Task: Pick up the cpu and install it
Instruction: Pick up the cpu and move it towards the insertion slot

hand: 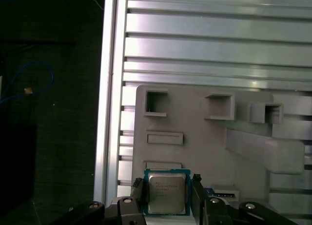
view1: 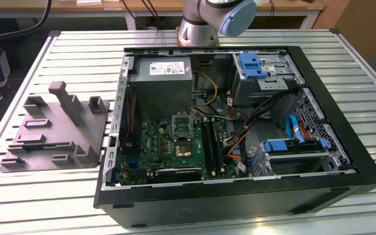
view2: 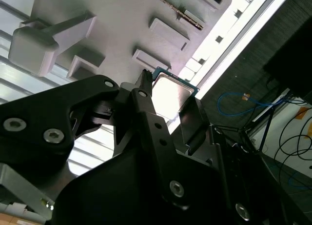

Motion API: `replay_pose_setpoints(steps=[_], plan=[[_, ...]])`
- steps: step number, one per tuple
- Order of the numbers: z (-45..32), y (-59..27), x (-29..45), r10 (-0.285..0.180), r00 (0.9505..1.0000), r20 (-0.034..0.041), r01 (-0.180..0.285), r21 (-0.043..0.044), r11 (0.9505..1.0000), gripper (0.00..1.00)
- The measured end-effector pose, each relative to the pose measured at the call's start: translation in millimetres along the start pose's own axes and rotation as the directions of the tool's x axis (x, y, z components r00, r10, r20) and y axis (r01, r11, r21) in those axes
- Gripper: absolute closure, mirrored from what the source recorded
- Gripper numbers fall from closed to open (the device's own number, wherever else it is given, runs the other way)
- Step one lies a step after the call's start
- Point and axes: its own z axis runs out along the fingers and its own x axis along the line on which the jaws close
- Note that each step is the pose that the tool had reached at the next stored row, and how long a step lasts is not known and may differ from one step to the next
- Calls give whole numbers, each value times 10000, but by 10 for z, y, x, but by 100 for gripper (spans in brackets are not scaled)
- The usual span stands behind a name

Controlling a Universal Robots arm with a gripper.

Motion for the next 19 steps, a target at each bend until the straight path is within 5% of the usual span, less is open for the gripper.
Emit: replay_pose_setpoints(steps=[19], plan=[[-46, 1, 0, -1, 10000, 0, 1, 0, 10000, 53]])
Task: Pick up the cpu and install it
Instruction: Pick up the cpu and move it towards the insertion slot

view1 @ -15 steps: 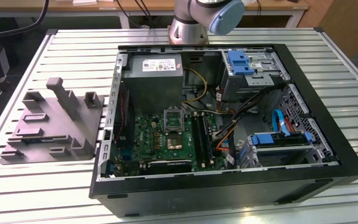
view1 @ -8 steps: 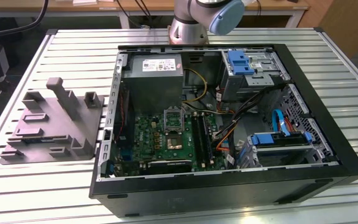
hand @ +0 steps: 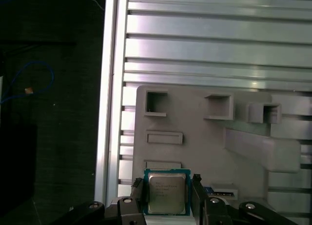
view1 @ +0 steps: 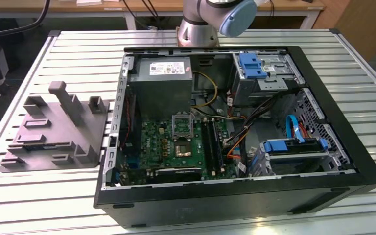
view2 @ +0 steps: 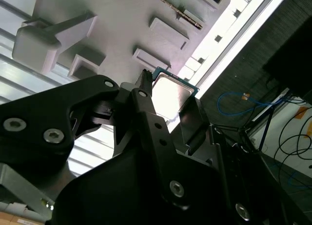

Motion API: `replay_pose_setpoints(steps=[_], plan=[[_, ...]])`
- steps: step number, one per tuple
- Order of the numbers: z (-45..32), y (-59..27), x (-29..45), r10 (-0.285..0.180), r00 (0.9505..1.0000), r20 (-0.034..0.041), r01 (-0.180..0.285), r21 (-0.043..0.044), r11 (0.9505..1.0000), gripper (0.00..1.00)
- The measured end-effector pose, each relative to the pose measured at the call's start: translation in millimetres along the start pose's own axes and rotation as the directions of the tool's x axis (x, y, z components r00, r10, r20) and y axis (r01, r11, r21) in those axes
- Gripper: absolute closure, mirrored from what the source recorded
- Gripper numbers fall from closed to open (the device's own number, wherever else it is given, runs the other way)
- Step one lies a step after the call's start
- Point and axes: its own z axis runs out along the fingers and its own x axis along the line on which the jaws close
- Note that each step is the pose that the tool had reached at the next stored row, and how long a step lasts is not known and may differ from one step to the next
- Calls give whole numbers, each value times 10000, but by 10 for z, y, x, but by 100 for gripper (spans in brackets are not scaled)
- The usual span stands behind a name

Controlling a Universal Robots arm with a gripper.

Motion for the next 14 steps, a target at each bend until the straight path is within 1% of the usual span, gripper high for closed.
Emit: replay_pose_setpoints(steps=[14], plan=[[-61, 2, 0, 0, 10000, 0, 0, 0, 10000, 53]])
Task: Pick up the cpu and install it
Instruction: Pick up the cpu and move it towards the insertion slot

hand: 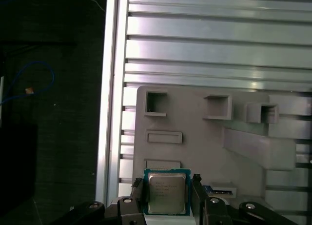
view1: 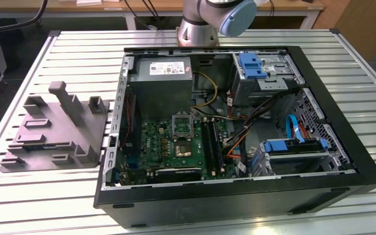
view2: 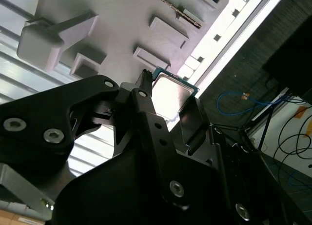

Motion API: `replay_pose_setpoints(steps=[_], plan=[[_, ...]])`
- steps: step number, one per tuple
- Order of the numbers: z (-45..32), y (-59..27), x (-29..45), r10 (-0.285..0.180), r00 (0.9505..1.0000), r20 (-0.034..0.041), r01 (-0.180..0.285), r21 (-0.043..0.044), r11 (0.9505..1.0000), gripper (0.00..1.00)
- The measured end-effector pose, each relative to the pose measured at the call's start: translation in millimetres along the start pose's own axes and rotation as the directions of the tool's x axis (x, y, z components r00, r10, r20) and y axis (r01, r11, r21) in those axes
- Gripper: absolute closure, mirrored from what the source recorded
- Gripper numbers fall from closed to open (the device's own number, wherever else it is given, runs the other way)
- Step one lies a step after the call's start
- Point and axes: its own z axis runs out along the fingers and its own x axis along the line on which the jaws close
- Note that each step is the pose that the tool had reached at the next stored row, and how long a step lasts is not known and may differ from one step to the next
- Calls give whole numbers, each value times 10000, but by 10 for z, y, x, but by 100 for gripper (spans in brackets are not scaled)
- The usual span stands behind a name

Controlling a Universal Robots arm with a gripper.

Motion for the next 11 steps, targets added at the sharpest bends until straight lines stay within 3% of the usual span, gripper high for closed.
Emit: replay_pose_setpoints(steps=[11], plan=[[-47, 1, 0, 0, 10000, 0, 0, 0, 10000, 53]])
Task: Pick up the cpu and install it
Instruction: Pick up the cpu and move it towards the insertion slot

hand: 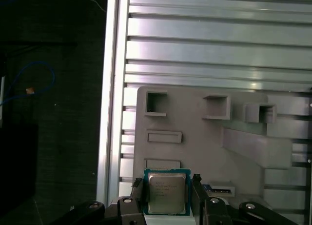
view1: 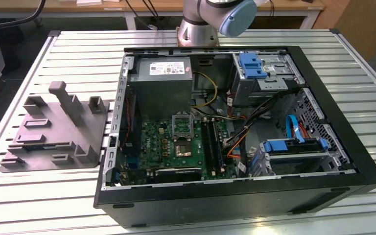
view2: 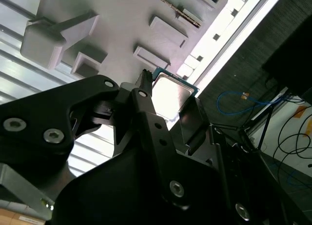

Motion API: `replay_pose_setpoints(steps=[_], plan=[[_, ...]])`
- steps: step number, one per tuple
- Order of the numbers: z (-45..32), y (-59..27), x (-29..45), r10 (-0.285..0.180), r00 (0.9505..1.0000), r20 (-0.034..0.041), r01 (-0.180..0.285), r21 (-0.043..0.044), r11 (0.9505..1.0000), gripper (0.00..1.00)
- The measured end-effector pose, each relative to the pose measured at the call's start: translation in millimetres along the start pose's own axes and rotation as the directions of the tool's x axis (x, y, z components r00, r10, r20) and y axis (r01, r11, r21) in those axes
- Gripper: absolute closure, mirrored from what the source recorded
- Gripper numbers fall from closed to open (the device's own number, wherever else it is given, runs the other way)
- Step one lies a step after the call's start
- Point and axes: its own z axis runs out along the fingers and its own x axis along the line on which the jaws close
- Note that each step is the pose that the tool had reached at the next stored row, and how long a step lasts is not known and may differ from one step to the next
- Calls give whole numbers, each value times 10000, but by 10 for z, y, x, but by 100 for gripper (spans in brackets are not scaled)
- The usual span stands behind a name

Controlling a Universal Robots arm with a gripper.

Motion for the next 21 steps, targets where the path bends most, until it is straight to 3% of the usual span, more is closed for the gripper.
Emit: replay_pose_setpoints(steps=[21], plan=[[-115, 3, 0, 0, 10000, 0, 0, 0, 10000, 53]])
